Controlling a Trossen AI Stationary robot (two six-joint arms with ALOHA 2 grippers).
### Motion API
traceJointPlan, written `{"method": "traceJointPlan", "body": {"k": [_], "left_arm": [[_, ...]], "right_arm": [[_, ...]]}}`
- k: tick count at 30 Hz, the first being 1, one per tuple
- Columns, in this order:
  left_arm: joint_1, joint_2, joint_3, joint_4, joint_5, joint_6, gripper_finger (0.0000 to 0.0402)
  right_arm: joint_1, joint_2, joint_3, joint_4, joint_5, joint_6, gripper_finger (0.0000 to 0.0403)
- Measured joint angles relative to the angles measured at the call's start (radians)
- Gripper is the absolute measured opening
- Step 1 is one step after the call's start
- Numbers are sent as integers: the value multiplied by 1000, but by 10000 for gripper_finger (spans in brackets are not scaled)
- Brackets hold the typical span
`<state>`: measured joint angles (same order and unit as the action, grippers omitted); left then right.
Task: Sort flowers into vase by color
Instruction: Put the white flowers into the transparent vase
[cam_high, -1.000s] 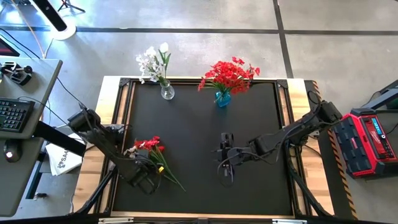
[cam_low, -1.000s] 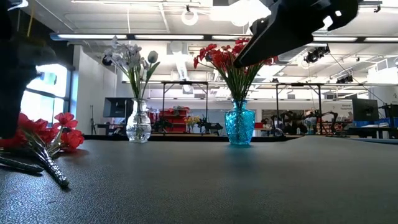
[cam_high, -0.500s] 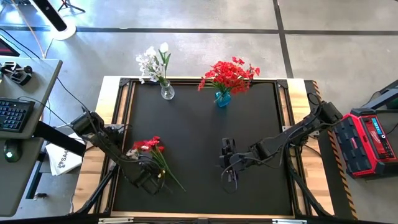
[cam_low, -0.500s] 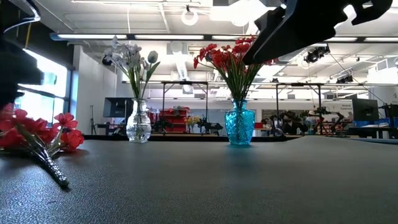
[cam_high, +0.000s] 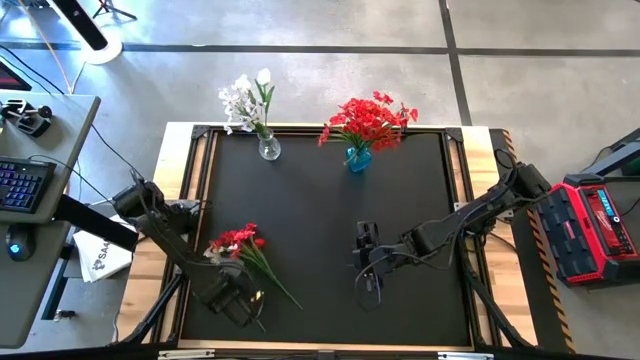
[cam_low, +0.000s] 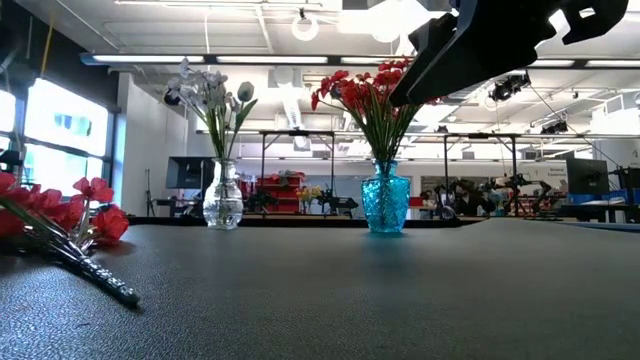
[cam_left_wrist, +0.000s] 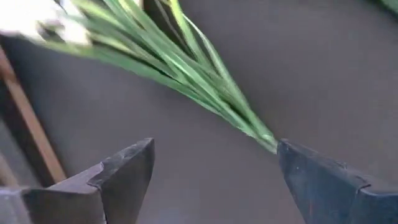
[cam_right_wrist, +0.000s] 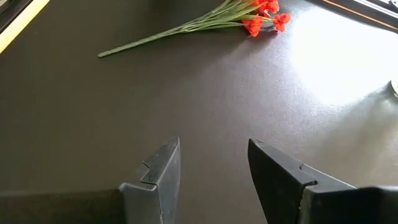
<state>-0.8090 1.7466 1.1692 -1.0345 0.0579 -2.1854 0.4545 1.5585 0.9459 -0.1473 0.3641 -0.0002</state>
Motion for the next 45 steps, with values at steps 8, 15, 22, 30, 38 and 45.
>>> {"method": "traceJointPlan", "body": {"k": [8,15,22,30,38,45], "left_arm": [[-43,48,-43,147,-130,-185,321],[-16,111,-42,161,-59,-170,298],[-17,110,-42,165,-97,-161,212],[-24,110,-43,165,-74,-160,80],[-29,72,-46,157,-32,-134,6],[-59,-18,-46,29,-86,-160,7]], "right_arm": [[0,0,0,0,0,0,161],[0,0,0,-1,-1,0,161],[0,0,0,-1,-1,0,161],[0,0,0,-1,-1,0,161],[0,0,0,-1,-1,0,161],[0,0,0,-14,-1,0,161]]}}
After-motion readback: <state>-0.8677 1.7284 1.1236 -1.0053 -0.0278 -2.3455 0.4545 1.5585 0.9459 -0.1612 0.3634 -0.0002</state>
